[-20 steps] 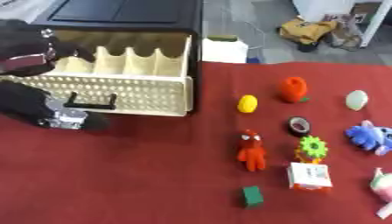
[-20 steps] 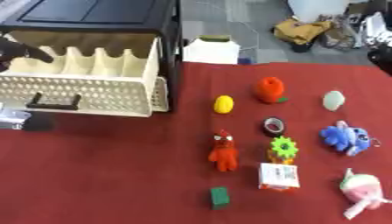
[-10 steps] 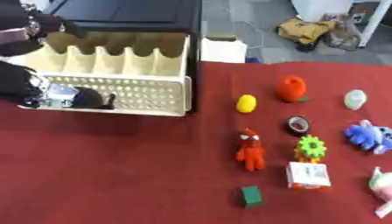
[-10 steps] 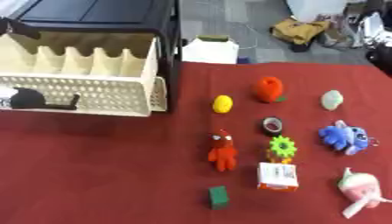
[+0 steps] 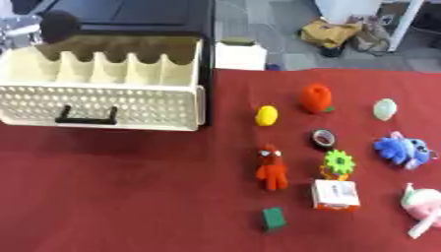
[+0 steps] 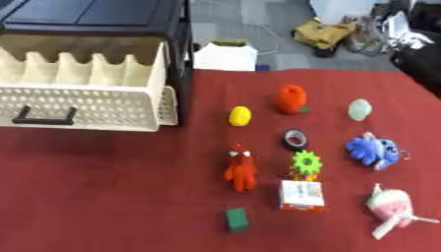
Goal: Pick up objects from table and place into drawer.
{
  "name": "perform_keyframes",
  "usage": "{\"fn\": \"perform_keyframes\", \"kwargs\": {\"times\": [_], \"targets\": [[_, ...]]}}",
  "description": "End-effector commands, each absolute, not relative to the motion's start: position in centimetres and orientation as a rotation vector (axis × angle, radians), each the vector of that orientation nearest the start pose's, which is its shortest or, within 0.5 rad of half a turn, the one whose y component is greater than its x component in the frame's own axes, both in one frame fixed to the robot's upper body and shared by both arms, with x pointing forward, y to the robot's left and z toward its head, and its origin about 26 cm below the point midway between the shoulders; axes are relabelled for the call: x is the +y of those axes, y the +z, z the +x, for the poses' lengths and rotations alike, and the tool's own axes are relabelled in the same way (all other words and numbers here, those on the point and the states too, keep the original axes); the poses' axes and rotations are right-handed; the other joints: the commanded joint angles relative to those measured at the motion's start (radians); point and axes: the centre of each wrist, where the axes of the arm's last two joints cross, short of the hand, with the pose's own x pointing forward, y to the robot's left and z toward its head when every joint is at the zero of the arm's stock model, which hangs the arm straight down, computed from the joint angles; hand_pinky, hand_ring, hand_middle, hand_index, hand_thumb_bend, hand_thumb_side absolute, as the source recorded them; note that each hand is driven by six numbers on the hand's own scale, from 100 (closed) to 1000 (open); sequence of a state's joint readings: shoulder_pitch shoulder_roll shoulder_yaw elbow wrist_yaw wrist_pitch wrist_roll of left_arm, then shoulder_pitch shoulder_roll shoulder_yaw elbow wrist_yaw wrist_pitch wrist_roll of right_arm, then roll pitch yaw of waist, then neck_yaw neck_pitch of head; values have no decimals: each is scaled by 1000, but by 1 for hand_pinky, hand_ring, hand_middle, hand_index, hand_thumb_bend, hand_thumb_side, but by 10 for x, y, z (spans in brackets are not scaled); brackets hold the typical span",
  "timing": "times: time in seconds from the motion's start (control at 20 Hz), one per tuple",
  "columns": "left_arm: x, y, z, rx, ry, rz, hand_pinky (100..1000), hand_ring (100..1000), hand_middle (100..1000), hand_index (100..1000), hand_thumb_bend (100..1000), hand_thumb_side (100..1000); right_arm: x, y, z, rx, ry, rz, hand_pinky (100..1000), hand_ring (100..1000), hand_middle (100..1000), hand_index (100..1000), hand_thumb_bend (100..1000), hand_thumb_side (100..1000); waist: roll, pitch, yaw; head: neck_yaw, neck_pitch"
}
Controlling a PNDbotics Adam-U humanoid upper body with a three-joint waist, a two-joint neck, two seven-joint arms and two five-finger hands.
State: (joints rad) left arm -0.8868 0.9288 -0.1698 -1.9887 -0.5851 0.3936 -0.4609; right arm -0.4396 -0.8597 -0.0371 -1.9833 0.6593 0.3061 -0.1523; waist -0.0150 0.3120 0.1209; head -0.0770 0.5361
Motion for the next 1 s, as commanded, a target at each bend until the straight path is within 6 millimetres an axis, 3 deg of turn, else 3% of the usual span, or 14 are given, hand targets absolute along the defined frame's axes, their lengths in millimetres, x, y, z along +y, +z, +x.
{"fn": "perform_keyframes", "kwargs": {"times": [0.05,0.4,1.0], "targets": [[248,404,276,-2022,-1036,1336,100,100,100,895,671,1000,-321,321,287,2658,-955,2211,708,785,771,822,100,1000,1,-24,-2,-12,16],[246,390,283,-2263,-680,1185,100,100,100,878,660,1000,-318,324,287,2658,-969,2186,709,787,774,824,100,1000,8,-26,-8,-36,47],[245,369,291,-2305,-558,1058,100,100,100,864,541,1000,-311,331,288,2567,-1162,2155,716,796,786,838,100,1000,20,-30,-17,-54,75]]}}
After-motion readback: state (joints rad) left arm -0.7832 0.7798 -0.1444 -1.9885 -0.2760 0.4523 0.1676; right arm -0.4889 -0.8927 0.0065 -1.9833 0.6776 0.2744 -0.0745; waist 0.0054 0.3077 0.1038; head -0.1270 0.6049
